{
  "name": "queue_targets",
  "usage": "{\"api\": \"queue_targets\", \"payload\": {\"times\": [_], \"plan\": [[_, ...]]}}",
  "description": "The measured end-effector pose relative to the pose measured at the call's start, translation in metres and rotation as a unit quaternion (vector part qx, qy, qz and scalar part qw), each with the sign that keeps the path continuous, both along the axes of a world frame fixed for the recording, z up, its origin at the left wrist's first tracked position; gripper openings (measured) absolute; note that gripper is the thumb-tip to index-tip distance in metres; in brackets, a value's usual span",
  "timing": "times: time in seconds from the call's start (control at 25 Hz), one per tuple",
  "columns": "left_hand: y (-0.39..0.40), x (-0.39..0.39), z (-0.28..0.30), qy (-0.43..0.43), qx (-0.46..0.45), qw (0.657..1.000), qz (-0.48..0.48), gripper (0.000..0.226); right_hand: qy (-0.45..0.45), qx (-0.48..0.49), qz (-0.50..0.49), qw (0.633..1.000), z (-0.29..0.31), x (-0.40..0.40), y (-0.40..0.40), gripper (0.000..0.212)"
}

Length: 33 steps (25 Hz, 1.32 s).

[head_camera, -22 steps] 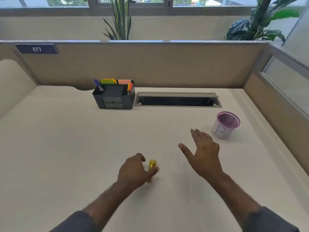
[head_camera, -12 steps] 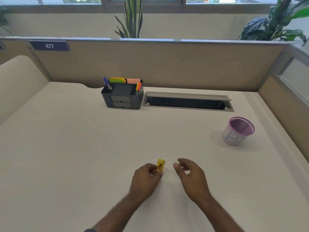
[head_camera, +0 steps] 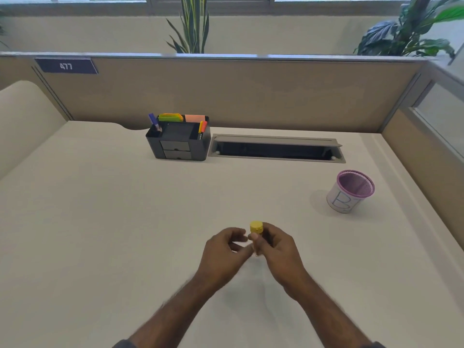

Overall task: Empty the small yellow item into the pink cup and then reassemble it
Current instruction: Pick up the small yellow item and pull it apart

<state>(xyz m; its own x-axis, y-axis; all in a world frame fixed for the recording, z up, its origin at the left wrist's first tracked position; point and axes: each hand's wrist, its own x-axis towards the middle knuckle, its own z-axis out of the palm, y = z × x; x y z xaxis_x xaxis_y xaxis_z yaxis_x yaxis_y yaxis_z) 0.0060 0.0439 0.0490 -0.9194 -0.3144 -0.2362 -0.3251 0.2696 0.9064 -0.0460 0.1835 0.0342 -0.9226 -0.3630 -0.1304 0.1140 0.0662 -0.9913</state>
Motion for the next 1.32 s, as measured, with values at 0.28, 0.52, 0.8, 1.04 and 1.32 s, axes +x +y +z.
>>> {"api": "queue_targets", "payload": {"times": [0.28,0.52,0.8,1.04,1.32], "plan": [[-0.007,-0.005,0.019,0.046,0.134,0.99,-0.02,0.023,0.112,0.035,0.096,0.989,0.008,0.001,0.002,0.018],[-0.003,-0.009,0.022,0.047,0.11,0.993,0.009,0.018,0.19,0.104,0.097,0.971,0.007,0.002,0.01,0.019],[-0.002,-0.015,0.027,0.067,0.156,0.985,0.011,0.016,0.197,0.075,0.106,0.972,0.005,-0.007,0.017,0.024],[-0.01,-0.019,0.029,0.048,0.205,0.978,0.006,0.02,0.155,0.069,0.098,0.981,-0.004,-0.006,0.02,0.027],[-0.016,-0.021,0.012,0.025,0.378,0.925,0.04,0.027,0.127,0.046,0.061,0.989,-0.014,-0.005,0.023,0.017]]}}
